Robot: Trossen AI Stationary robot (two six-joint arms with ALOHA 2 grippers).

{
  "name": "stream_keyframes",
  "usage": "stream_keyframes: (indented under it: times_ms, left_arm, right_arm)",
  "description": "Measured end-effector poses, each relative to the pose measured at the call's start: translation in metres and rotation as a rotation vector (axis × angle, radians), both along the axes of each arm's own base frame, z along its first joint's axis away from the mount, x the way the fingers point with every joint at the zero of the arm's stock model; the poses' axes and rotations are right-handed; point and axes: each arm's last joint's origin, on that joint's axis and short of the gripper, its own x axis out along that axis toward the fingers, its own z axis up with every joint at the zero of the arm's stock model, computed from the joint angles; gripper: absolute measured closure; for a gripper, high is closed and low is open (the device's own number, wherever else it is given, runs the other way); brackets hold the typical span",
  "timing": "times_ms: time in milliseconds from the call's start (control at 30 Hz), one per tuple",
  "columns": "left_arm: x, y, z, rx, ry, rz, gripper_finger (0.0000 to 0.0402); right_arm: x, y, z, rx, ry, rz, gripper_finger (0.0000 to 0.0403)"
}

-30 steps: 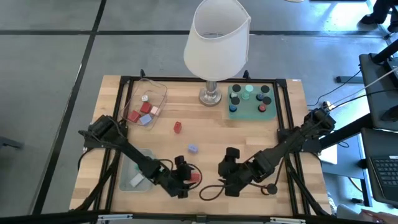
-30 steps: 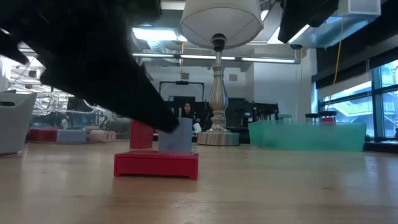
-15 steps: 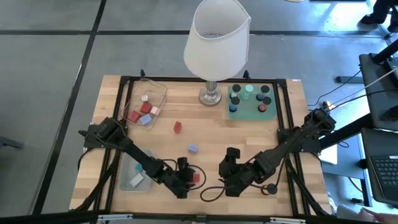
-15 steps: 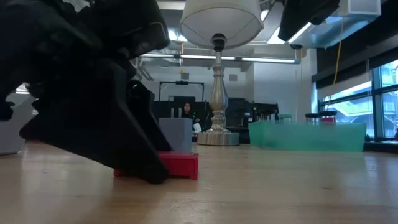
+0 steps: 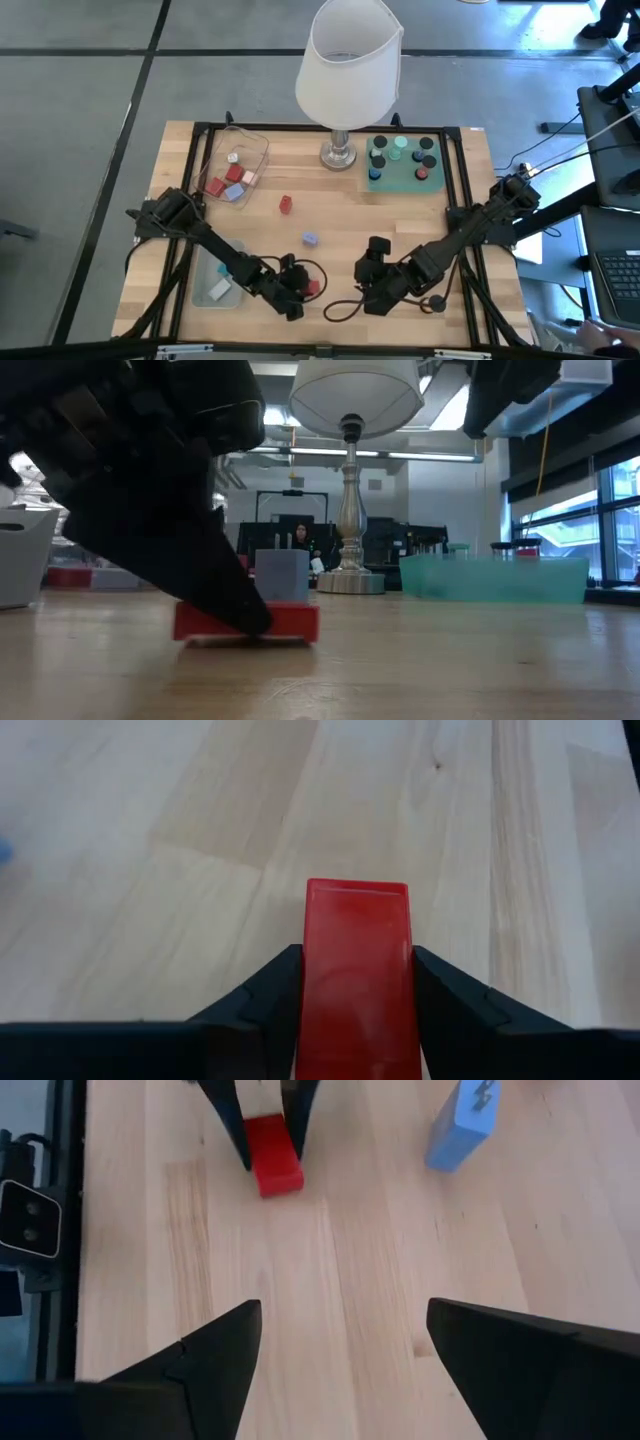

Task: Pick & Place Office items
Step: Put the red digital timer into the gray bin

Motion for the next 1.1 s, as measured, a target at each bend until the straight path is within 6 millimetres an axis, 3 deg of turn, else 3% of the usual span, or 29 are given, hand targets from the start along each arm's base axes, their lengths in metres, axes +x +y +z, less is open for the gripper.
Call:
stream_keyframes:
  times_ms: [67,267,433,600,833,1100]
  left_arm:
    - [-0.001,0.001,0.009,-0.002,-0.023,0.013,0.0252]
    - [-0.015,0.003,0.062,-0.026,-0.118,0.035,0.0252]
    - [-0.051,0.0,0.105,-0.072,-0.111,0.035,0.0252]
    - [-0.1,0.0,0.131,-0.206,-0.019,0.138,0.0252]
    - [-0.155,-0.01,0.12,-0.365,0.25,0.376,0.0252]
    - [-0.176,-0.017,0.076,-0.294,0.454,0.54,0.0249]
  right_arm:
    - [-0.001,0.0,0.0,0.002,0.007,-0.01,0.0115]
    - [-0.009,0.002,-0.003,-0.008,0.05,-0.035,0.0115]
    - [-0.021,0.003,-0.006,-0.02,0.121,-0.079,0.0115]
    - [-0.037,0.006,-0.009,-0.019,0.215,-0.148,0.0115]
    - [-0.052,0.013,-0.009,-0.029,0.247,-0.202,0.0115]
    - [-0.055,0.017,-0.009,-0.048,0.226,-0.191,0.0115]
